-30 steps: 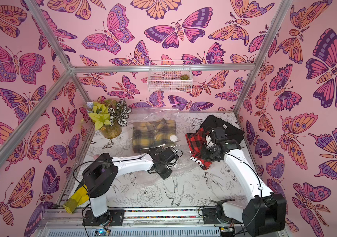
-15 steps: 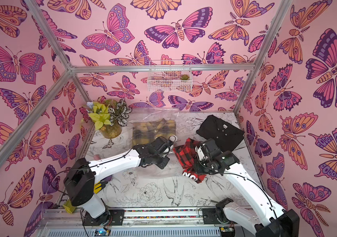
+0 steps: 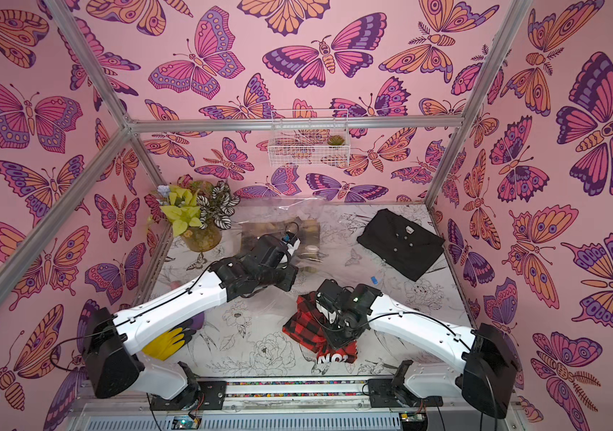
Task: Place the folded shirt into the vacuum bag
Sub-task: Place the shirt in the vacuum bag.
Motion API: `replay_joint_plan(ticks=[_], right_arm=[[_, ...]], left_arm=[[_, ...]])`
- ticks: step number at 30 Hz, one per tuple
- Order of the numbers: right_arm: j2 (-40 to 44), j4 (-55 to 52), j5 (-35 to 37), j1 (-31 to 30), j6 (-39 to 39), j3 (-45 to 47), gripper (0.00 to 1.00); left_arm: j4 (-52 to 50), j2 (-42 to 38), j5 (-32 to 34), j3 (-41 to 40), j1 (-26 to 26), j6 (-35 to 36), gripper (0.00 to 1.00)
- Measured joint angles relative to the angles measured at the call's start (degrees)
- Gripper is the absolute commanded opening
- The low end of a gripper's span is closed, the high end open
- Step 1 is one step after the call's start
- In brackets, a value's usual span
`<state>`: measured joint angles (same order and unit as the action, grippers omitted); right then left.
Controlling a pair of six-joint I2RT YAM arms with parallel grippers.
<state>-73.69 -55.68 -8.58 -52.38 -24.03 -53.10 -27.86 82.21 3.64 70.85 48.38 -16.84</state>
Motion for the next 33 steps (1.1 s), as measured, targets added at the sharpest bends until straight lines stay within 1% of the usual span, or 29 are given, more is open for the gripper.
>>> replay_joint_plan(ticks=[4,7,12,16,19,22,24,27,30,33], right_arm=[[-3.8,1.73,-0.96,2.27,0.26,-1.75,0.0],[-4.17,2.16,-3.56,5.05,0.55,-3.23,0.0],[-4.59,2.54,-8.74,11.19,1.77,-9.4,0.0],[-8.96,3.61,-13.05,13.53,2.34,-16.04,0.0],[-11.85,6.23,-15.67,15.21,2.12,-17.29,0.0],[-12.94,8.94,-17.22,17.09,0.98,-17.05,0.0],[-12.94,11.17,-16.68,17.38,0.24,-16.7,0.0],[-14.14,14.86,-13.2,16.15,-0.04,-16.13,0.0],[-16.17,20.41,-8.15,13.03,-0.17,-13.99,0.0],[-18.88,23.56,-4.2,9.42,0.28,-13.94,0.0]], left_arm=[[1.99,-5.53,-1.73,-2.4,0.44,0.04,0.0],[3.02,-7.32,-2.8,-3.78,0.79,0.11,0.0],[3.91,-7.8,-4.15,-6.08,2.34,0.28,0.0],[4.74,-7.8,-4.35,-6.23,3.23,0.28,0.0],[5.51,-7.8,-4.28,-6.23,3.41,0.28,0.0],[5.6,-7.8,-4.26,-6.23,3.41,0.28,0.0],[6.03,-7.8,-4.15,-6.23,3.41,0.28,0.0],[6.8,-7.8,-4.04,-6.23,3.41,0.26,0.0],[6.84,-7.78,-4.04,-6.23,3.41,0.24,0.0],[6.84,-7.74,-3.87,-6.23,3.61,0.24,0.0]])
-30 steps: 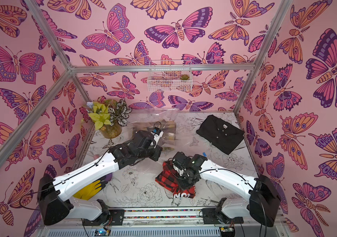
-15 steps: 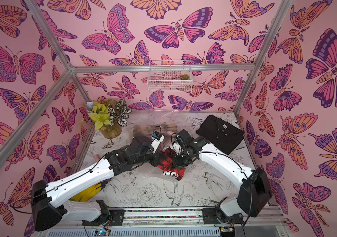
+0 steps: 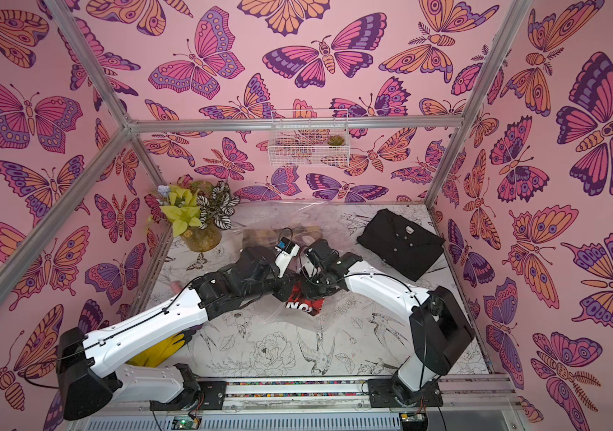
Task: Place the folded shirt into the vacuum bag
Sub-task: Place the shirt in the vacuum bag.
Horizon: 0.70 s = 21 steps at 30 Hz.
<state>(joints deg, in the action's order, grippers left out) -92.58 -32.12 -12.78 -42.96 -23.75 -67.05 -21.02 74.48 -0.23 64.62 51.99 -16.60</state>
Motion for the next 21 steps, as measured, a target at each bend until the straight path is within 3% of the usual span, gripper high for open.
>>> replay_joint_plan(ticks=[5,14,21], right_arm=[[-0.11,4.59,2.82,-2.69,1.99,0.0,0.0],[-2.93,12.28,4.94,-1.03,4.15,0.13,0.0],[-4.96,11.91,5.42,-0.02,4.44,-2.21,0.0]], left_arm=[[0.44,-0.02,0.22,0.26,0.66,-0.22,0.0],[1.62,-0.02,1.9,0.59,1.14,-0.63,0.0],[2.1,-0.04,1.68,0.59,1.31,-0.59,0.0]])
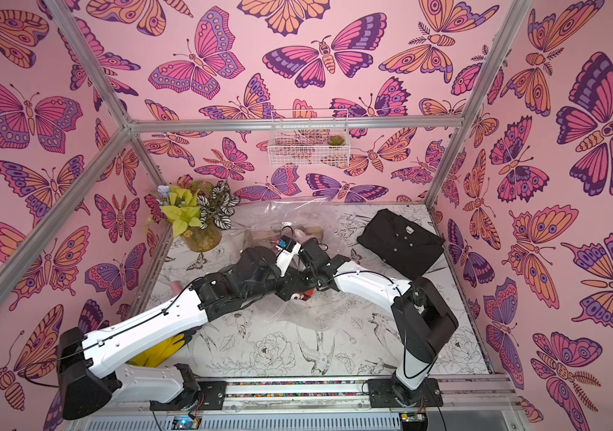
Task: Place the folded shirt into the vacuum bag
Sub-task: Place the shirt in the vacuum bag.
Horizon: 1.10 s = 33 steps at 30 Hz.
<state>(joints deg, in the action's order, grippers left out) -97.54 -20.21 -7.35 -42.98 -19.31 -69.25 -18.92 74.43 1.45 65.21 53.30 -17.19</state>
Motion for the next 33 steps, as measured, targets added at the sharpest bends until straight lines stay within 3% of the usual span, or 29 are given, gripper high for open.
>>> replay_joint_plan(ticks=[3,5,10,11,15,19,22,31,33], right_arm=[[-0.46,-0.61,-0.13,0.11,-0.15,-3.23,0.01],[-1.77,-0.5,-0.13,0.24,-0.17,-5.33,0.1],[-9.01,0.87,-1.79,1.81,-0.66,-8.2,0.72],[-10.71,0.79,-2.84,2.64,-0.74,-8.61,0.8],[-11.63,-1.57,-5.84,5.31,-0.79,-8.68,0.9],[-6.03,-5.16,-7.96,7.78,-1.68,-6.4,0.91],[-0.35,-5.86,-8.0,9.2,-4.24,-1.38,0.86],[0.28,2.78,-7.28,9.42,-18.01,9.22,0.49],[-1.07,5.73,-7.26,9.38,-20.24,9.4,0.29]], left_arm=[[1.7,-0.33,0.39,0.22,-0.02,0.0,0.0],[1.9,-0.5,1.07,0.22,-0.04,0.04,0.0],[0.76,-0.48,1.66,0.11,-0.11,0.04,0.0],[0.61,-0.48,1.49,0.07,-0.04,0.04,0.0],[0.48,-0.46,0.72,-0.35,0.22,0.2,0.0],[0.92,-0.46,-0.85,-0.37,0.72,0.22,0.0],[1.03,-0.39,-2.12,-0.35,1.16,0.24,0.0],[1.07,0.04,-3.23,-0.59,1.16,0.2,0.0],[1.07,0.04,-3.23,-0.87,1.16,0.2,0.0]])
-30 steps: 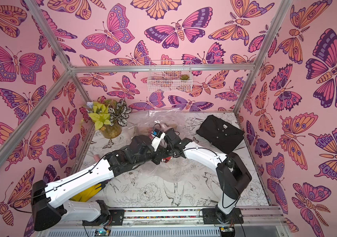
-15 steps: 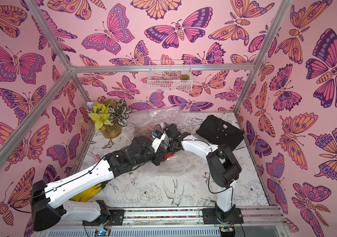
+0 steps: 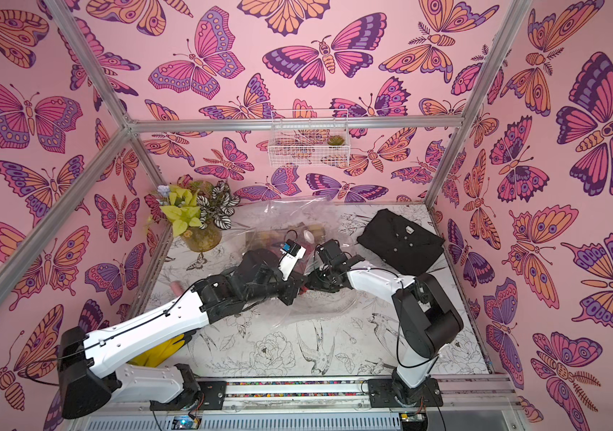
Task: Place the folded shirt into the vacuum bag
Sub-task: Place the shirt in the vacuum bag.
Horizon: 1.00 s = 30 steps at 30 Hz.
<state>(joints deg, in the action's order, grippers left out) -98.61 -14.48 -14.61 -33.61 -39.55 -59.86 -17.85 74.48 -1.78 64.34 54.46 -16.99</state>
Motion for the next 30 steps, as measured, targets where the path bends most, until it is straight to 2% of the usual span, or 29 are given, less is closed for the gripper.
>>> replay_joint_plan(ticks=[1,3,9,14,20,22,24,27,30], right_arm=[[-0.63,1.66,0.09,-0.07,-1.07,-0.02,0.17],[-1.36,3.34,0.39,-0.31,-1.7,-0.46,0.01],[0.17,2.21,6.05,-0.7,2.14,-5.53,0.0],[4.09,4.57,8.24,3.13,3.65,-5.77,0.0],[-3.26,7.72,11.02,5.09,2.62,-6.23,0.0],[-5.81,7.78,12.15,5.44,1.62,-6.08,0.1],[-6.36,7.41,12.85,5.92,0.26,-5.88,0.3],[-5.55,5.66,13.09,7.04,-0.59,-6.01,0.55],[-3.04,3.19,11.96,7.63,-2.27,-5.49,0.71]], left_arm=[[-0.02,0.0,0.02,-0.17,0.0,0.0,0.0],[-0.02,0.02,0.07,-0.42,-0.02,-0.02,0.0],[0.02,0.0,0.0,-0.57,-0.02,0.0,0.0],[1.86,0.0,0.04,-0.57,-0.07,-0.02,0.0],[3.21,0.0,0.24,-0.57,-0.17,-0.02,0.0],[2.75,0.04,0.22,-0.57,-0.17,-0.02,0.0],[2.25,0.11,-0.2,-0.59,-0.15,-0.02,0.0],[1.49,0.13,-0.72,-0.59,-0.11,0.0,0.0],[1.29,0.33,-1.51,-0.59,-0.09,0.0,0.0]])
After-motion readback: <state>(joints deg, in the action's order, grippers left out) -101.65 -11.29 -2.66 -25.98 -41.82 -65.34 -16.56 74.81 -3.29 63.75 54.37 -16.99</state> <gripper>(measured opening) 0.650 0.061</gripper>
